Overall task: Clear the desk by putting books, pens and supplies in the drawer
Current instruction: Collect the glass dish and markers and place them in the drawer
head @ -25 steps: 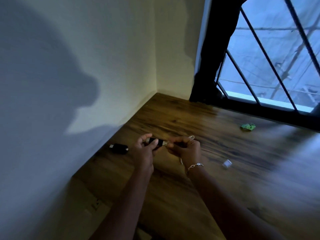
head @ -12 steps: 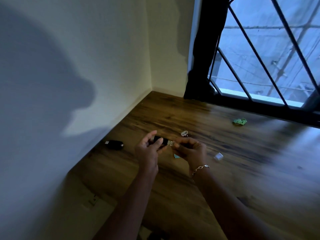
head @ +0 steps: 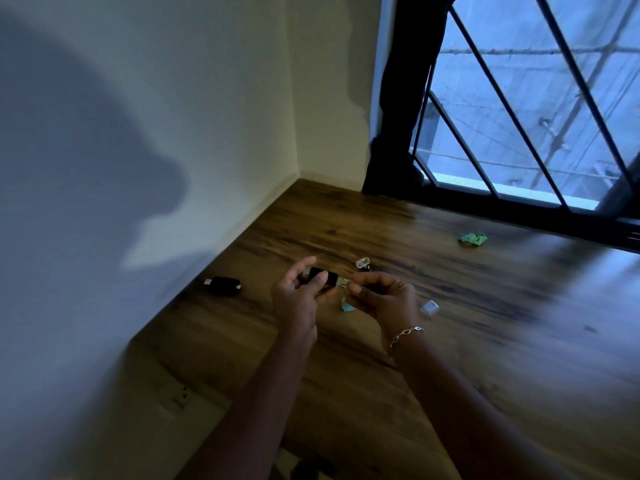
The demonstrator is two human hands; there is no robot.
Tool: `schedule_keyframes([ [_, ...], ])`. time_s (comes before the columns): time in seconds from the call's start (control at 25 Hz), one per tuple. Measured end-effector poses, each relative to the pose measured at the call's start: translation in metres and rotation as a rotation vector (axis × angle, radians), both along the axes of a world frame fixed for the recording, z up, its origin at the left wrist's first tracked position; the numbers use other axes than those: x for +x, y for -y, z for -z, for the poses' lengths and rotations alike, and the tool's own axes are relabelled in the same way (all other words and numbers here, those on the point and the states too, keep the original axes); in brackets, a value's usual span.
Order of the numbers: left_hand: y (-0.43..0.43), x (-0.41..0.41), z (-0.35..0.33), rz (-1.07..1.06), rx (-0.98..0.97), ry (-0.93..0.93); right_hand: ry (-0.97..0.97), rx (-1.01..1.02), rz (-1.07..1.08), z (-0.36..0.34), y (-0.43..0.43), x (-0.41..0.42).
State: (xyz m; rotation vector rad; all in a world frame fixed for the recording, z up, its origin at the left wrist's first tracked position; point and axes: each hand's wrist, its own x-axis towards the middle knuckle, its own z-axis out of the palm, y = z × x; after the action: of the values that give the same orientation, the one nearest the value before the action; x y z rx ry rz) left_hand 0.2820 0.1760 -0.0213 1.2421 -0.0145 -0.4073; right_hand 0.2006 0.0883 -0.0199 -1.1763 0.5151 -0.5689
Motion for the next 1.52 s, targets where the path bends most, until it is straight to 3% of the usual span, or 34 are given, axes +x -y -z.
schedule_keyframes([
  [0.48,0.006,-0.002,-0.007,0.029,-0.058,-0.067,0.059,0.190,-0.014,0.000,0.012,-0.007],
  [0.88,0.012,-0.004,-0.009,0.069,-0.073,-0.056,0.021,0.188,-0.066,-0.001,0.016,-0.010],
  [1.16,0.012,-0.001,-0.008,0.146,-0.178,-0.254,0.036,0.221,-0.075,0.001,0.020,-0.008],
  [1.52,0.011,0.003,-0.004,0.204,-0.193,-0.360,0.031,0.247,-0.098,-0.003,0.017,-0.009],
])
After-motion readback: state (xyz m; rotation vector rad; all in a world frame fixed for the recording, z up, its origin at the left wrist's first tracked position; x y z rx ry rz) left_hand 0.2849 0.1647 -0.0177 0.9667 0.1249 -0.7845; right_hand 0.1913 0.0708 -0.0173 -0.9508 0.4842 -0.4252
